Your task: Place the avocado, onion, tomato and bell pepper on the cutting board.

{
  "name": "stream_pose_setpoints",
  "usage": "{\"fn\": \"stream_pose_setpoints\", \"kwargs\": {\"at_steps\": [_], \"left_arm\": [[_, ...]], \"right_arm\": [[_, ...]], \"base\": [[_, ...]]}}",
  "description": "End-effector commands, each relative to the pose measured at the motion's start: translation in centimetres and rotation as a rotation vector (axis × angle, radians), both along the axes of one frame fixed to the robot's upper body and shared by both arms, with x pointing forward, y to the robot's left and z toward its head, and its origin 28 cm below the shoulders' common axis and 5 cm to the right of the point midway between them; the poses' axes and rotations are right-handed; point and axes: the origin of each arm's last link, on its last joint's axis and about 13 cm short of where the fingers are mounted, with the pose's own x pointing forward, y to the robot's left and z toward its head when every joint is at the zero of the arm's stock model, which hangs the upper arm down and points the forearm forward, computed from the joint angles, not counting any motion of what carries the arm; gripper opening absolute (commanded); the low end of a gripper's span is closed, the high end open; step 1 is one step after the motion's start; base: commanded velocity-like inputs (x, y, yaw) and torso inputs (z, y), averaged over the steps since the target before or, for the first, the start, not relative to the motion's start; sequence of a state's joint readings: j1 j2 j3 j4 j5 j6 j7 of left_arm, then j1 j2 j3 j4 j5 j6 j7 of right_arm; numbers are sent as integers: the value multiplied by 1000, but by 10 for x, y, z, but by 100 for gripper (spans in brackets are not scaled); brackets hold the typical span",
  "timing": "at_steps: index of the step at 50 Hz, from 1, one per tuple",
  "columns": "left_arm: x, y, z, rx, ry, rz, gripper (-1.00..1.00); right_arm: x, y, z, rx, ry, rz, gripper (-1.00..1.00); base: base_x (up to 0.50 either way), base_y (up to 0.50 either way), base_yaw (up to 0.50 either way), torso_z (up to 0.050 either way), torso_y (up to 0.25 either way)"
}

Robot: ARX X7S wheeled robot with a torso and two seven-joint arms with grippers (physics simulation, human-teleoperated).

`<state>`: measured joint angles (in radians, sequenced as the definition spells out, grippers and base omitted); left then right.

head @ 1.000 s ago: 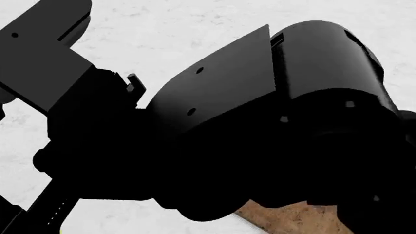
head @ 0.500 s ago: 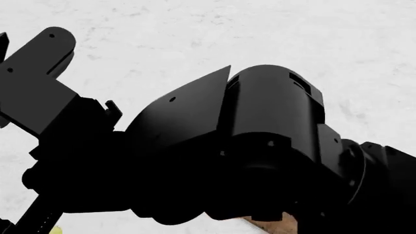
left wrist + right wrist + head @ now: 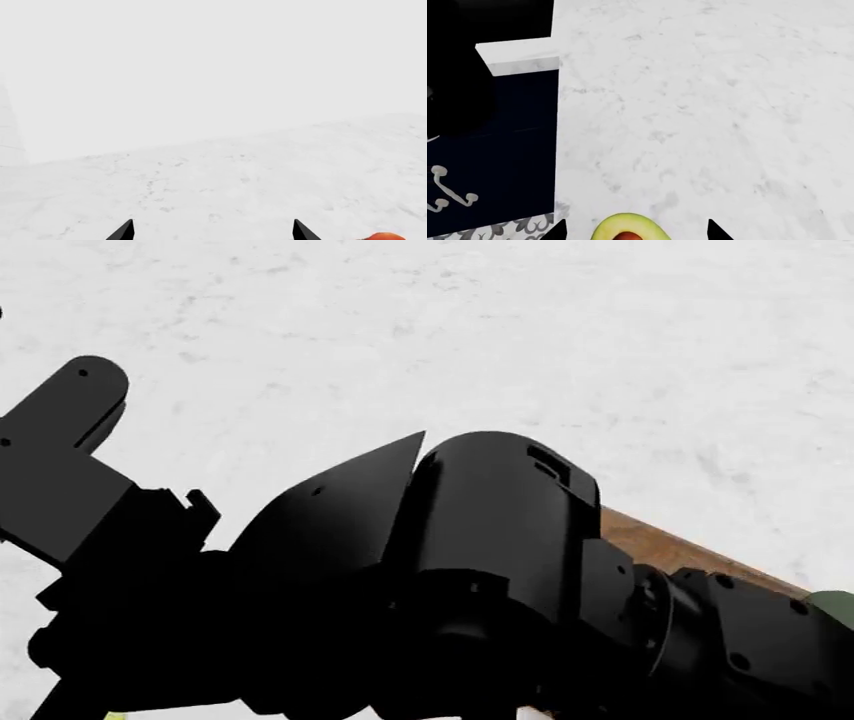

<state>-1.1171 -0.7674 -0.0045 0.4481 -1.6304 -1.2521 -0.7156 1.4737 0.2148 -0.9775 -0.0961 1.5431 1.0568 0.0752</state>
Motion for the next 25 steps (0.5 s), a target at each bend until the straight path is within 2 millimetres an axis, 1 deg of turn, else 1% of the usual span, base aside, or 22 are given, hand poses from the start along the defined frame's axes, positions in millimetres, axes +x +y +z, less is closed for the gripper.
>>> {"fn": "stream_pose_setpoints", "kwargs": {"at_steps": [1,4,8,16,25], "left_arm": [[1,9,8,-2,-21,46,100],[2,15,10,1,-30,81,100],[1,18,12,2,-35,96,100],[-2,16,12,3,-38,90,100],[-5,17,11,3,-39,91,100]], "right_arm": [[1,5,-9,3,14,20,100],[1,6,-10,4,18,24,100],[1,6,-11,5,20,25,100],[3,7,-20,-1,41,32,100],[12,7,-31,-12,57,32,100]], "base": [[0,0,0,0,0],[0,0,0,0,0],[0,0,0,0,0],[0,0,0,0,0],[0,0,0,0,0]]}}
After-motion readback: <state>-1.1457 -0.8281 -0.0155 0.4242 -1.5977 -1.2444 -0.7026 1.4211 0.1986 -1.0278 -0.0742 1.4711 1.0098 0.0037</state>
